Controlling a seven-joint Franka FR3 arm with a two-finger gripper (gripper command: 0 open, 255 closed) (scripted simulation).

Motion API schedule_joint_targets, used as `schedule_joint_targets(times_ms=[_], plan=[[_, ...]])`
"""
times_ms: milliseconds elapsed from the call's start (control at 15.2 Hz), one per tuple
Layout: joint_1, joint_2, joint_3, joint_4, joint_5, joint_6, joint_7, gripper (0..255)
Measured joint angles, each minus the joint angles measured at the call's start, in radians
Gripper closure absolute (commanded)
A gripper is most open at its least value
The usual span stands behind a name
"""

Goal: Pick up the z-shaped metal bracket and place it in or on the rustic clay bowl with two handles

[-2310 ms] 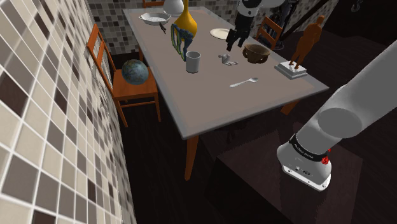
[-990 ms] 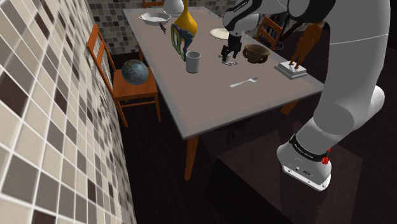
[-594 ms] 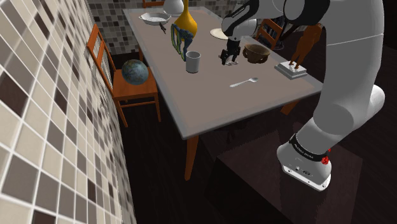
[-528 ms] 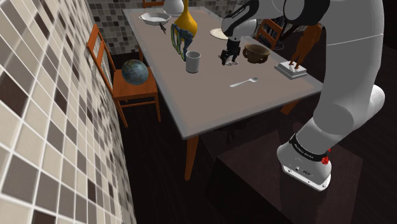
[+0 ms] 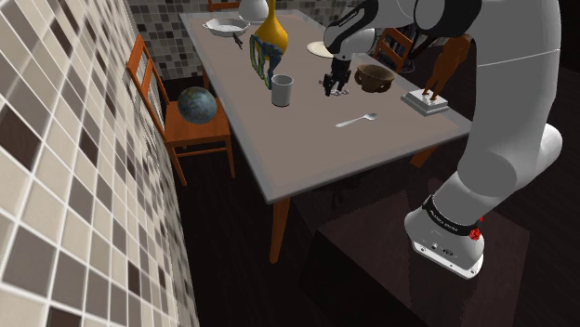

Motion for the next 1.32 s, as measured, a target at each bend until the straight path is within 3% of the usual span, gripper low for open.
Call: schedule_joint_targets(times_ms=[528,1320], plan=[[0.0,-0.004,-0.001,0.001,-0.001,-0.005,0.001,255],[0.012,-0.088,-0.016,0.028,-0.026,-0.114,0.019,255]])
